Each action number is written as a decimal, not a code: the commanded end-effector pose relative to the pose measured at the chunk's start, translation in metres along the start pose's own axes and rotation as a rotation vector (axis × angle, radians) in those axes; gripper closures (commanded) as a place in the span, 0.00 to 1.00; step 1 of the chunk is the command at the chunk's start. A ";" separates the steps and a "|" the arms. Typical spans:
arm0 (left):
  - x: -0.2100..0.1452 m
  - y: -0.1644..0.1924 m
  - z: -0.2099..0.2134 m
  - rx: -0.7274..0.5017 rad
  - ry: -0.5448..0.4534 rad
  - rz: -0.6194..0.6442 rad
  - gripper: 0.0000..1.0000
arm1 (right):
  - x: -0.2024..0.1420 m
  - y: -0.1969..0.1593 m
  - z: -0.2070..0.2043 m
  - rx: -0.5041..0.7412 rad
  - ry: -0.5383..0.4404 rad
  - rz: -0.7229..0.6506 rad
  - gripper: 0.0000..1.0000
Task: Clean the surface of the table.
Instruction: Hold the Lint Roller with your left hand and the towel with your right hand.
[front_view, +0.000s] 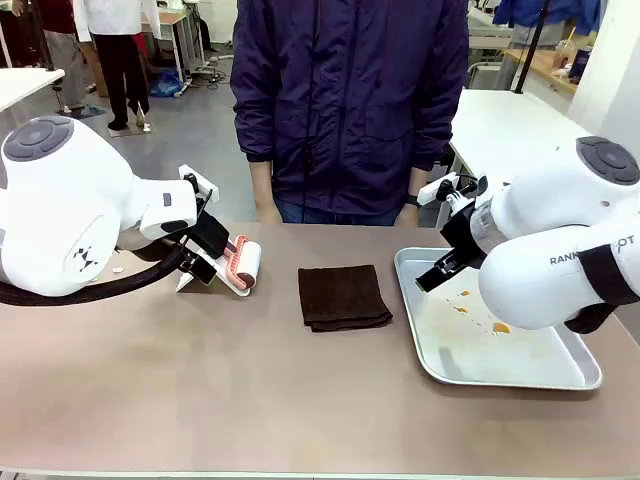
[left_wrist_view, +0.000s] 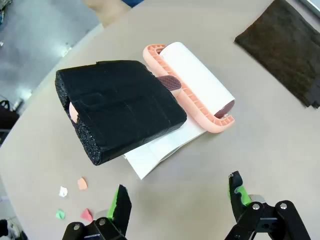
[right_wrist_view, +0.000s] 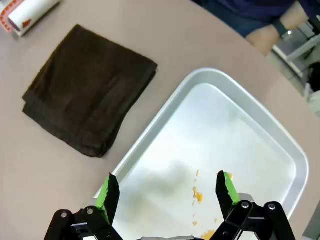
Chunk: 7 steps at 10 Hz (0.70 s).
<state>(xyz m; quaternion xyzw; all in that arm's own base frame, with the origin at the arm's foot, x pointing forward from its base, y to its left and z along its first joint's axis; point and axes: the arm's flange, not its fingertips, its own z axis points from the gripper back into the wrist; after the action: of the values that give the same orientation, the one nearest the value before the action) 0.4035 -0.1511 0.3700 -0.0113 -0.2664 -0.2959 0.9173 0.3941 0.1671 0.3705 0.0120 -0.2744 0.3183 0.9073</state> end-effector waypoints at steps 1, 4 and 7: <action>0.000 0.000 0.000 0.000 0.000 0.000 0.00 | 0.000 0.000 0.000 0.000 0.000 0.000 0.00; 0.000 0.000 0.000 0.000 0.000 0.000 0.00 | 0.000 0.000 0.000 0.000 0.000 0.000 0.00; 0.000 0.000 0.000 0.000 0.000 0.000 0.00 | 0.000 0.000 0.000 0.000 0.000 0.000 0.00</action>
<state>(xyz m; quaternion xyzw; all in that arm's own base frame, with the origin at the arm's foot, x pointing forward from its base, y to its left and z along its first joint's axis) 0.4035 -0.1511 0.3700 -0.0113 -0.2663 -0.2957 0.9173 0.3941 0.1672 0.3705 0.0118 -0.2744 0.3185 0.9072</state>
